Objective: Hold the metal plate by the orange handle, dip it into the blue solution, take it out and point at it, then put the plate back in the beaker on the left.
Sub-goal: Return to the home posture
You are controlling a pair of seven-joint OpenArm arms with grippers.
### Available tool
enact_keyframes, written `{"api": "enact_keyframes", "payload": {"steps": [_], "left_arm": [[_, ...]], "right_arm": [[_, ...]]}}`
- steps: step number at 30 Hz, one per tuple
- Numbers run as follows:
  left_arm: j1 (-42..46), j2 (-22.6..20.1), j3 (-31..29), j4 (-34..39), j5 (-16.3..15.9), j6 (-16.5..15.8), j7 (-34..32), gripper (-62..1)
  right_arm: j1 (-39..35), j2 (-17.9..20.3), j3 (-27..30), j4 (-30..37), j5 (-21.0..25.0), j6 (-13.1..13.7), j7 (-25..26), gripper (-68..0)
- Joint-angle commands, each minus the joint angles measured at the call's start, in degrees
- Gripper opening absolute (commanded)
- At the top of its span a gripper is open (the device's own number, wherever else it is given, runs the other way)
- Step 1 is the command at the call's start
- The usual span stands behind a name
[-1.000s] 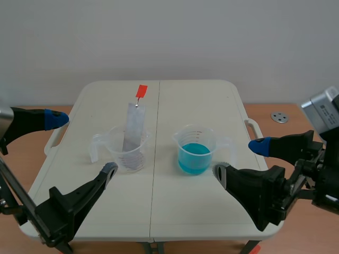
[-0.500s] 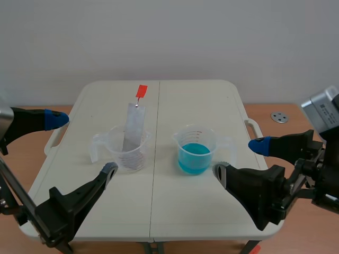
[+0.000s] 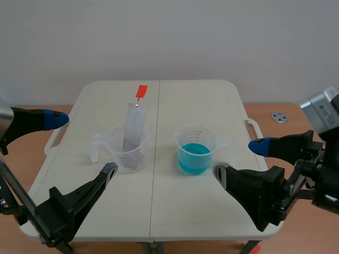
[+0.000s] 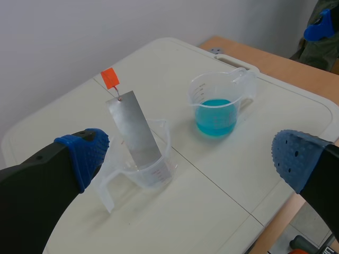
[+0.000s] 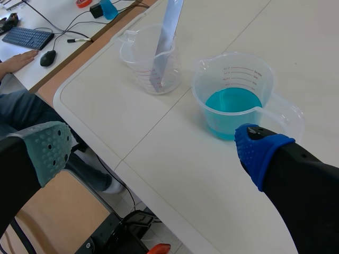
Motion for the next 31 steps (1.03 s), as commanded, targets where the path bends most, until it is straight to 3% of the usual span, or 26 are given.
{"api": "enact_keyframes", "payload": {"steps": [1,15,31], "left_arm": [[0.2,0.0,-0.2,0.3,-0.2,0.1,-0.9,1.4],[0.2,0.0,-0.2,0.3,-0.2,0.1,-0.9,1.4],[0.2,0.0,-0.2,0.3,-0.2,0.1,-0.9,1.4]], "right_arm": [[0.8,0.6,0.5,1.0,-0.7,0.2,0.7,-3.5],[0.8,0.6,0.5,5.0,-10.0,0.2,0.9,-3.5],[0.8,0.6,0.5,6.2,-10.3,0.2,1.6,-3.5]]}}
